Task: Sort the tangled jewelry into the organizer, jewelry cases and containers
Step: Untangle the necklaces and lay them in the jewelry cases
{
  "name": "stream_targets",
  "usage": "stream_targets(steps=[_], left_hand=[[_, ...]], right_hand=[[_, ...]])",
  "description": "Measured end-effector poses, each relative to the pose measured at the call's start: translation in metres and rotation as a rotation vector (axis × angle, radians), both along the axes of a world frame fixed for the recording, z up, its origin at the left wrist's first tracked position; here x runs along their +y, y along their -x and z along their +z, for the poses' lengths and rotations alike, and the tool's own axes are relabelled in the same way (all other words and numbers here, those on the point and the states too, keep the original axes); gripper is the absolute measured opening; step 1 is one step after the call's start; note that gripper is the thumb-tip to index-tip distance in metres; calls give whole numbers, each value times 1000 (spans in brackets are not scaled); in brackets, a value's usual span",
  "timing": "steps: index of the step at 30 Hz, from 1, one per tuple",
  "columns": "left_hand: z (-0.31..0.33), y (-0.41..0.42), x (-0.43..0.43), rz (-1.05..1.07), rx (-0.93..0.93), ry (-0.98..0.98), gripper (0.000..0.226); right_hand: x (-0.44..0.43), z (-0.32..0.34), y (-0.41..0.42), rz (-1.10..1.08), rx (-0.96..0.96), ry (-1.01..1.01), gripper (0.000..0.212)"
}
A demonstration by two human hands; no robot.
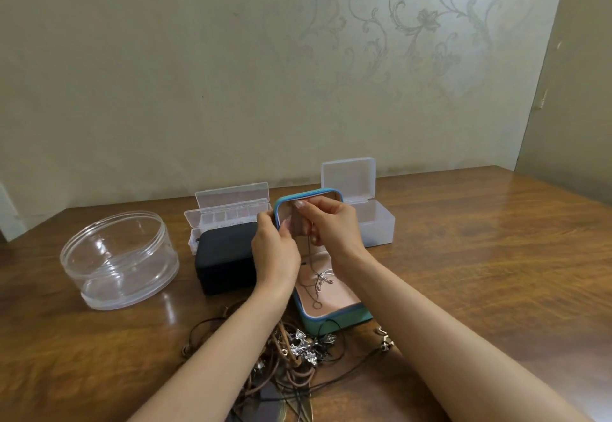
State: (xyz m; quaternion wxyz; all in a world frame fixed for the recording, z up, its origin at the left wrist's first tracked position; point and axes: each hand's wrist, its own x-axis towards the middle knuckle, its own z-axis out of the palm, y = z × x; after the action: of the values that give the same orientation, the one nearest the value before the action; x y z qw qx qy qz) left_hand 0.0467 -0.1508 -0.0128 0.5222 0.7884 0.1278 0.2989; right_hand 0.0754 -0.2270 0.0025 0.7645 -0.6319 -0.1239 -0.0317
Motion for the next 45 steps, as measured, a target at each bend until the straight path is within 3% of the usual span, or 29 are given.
stream_targets(steps=[2,5,12,18,26,31,35,38,45], left_hand=[[-5,-5,-3,-46,34,200,17],[-13,-12,-7,-91,54,317,15],[-19,-15,-8,-92,-24,331,14],[-20,-18,-10,-116,-43,379,27],[-18,-23,-10,-88,-32,445,22],[-18,-24,-8,-50,-5,342,17],[-18,-21,-7,-4,15,155,29],[-18,-18,-7,14,23,76,29],[-18,-17,-7,-28,26,63,28]], right_hand=[[1,0,0,8,23,-22,11],[2,0,2,28,44,-63,13],[2,1,2,25,18,-63,13],[5,-2,-3,0,8,-48,18],[7,-6,-5,-21,-24,-56,21],[5,-11,-10,-154,-77,-9,18],[1,-12,-16,-211,-110,109,15],[-2,-8,-15,-131,-75,149,18],[-3,-3,-9,97,83,-52,12]])
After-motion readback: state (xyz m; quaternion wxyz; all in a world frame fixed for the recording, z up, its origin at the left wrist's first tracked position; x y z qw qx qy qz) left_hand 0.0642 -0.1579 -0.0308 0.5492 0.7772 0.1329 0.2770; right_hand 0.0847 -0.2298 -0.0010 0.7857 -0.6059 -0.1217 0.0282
